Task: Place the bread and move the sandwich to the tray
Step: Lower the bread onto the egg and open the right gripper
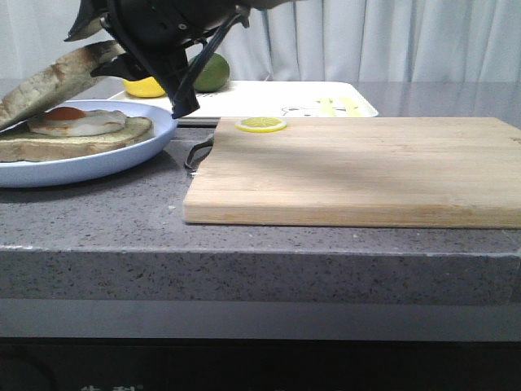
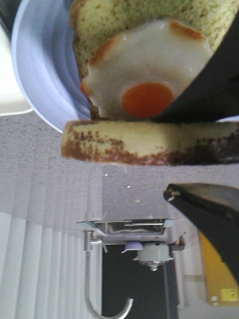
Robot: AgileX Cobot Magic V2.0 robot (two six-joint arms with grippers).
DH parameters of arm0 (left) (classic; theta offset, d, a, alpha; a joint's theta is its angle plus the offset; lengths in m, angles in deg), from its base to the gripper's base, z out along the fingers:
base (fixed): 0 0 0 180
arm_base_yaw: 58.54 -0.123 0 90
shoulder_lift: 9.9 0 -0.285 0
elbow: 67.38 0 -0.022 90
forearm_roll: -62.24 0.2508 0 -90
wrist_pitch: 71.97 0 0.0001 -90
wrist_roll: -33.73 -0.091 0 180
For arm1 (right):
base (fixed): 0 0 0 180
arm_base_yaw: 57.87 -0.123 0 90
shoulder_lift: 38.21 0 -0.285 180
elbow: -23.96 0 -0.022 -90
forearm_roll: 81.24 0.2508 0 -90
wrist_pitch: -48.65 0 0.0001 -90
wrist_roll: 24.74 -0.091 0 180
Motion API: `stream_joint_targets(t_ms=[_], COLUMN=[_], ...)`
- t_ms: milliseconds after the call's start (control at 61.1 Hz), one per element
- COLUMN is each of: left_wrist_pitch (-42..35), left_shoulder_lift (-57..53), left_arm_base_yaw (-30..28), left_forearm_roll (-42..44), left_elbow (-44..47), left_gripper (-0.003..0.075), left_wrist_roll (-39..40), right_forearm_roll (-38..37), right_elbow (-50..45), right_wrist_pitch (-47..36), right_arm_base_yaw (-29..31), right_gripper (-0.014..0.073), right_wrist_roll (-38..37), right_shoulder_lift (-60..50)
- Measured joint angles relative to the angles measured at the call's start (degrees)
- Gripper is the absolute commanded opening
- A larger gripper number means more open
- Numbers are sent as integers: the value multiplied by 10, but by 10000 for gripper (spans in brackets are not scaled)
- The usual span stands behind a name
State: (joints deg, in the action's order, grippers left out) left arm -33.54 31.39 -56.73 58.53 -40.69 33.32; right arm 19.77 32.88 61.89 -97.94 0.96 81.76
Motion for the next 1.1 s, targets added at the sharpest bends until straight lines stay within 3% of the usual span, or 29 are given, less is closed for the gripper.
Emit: stream_joint_targets(t_ms=[327, 622, 917, 1097], left_wrist_pitch=[0, 0, 0, 1], left_shoulder_lift=[0, 0, 0, 0], left_arm_base_yaw=[0, 0, 0, 0], left_forearm_roll=[6, 7, 7, 7], left_elbow=[0, 0, 0, 0], left_gripper=[472, 472, 472, 472], left_wrist_roll=[0, 0, 0, 0], right_forearm_roll=[-206, -388, -696, -739], right_elbow=[-1, -1, -4, -65], right_wrist_pitch=[159, 305, 444, 440], right_arm_base_yaw=[80, 153, 160, 160], right_gripper=[366, 366, 362, 362], right_wrist_roll=[-1, -17, -113, -121], right_shoulder_lift=[-38, -136, -288, -393])
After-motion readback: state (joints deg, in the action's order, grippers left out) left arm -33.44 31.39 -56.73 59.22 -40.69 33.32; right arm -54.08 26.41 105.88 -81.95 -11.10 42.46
